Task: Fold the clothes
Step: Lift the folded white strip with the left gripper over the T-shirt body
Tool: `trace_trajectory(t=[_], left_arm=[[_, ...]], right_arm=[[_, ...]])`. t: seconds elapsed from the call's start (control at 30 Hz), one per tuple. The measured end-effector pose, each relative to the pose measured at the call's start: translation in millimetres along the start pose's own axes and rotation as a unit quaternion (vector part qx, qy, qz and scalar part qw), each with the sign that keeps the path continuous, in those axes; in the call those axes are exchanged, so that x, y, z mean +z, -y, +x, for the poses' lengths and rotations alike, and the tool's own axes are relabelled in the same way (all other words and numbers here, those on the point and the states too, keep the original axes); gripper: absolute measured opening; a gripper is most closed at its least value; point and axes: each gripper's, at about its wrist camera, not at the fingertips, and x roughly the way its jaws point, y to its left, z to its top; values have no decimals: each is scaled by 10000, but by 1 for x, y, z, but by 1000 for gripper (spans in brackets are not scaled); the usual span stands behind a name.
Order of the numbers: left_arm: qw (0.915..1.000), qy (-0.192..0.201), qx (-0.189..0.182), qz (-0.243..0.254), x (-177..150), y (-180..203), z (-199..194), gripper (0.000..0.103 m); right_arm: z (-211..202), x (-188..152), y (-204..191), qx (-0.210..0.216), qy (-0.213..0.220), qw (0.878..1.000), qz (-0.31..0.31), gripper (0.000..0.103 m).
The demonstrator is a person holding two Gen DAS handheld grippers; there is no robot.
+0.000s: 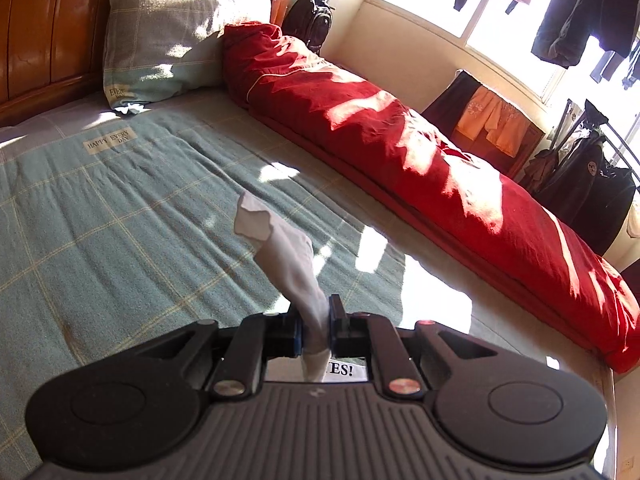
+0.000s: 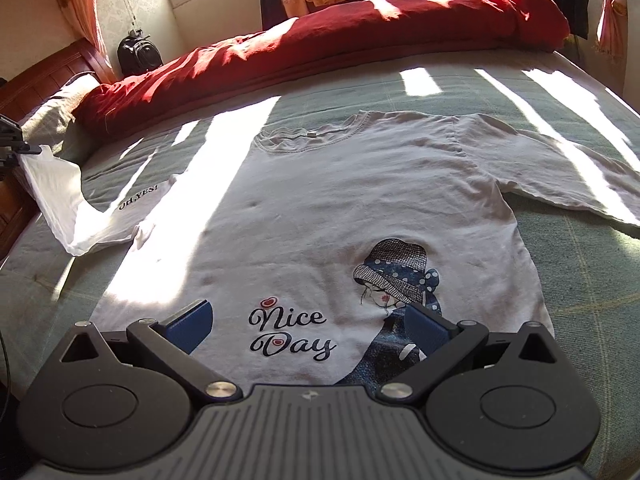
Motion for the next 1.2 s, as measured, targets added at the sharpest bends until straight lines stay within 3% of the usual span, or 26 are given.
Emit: trace_trajectory(t=[0.43, 1.2], left_arm=[[9989, -180, -271, 327, -19, 106, 9, 10], [9896, -649, -733, 1052, -78, 243, 42, 10]], right_arm=[[-11, -7, 37, 249, 146, 9989, 362, 103], [-3, -12, 87, 402, 181, 9929, 1105, 103]])
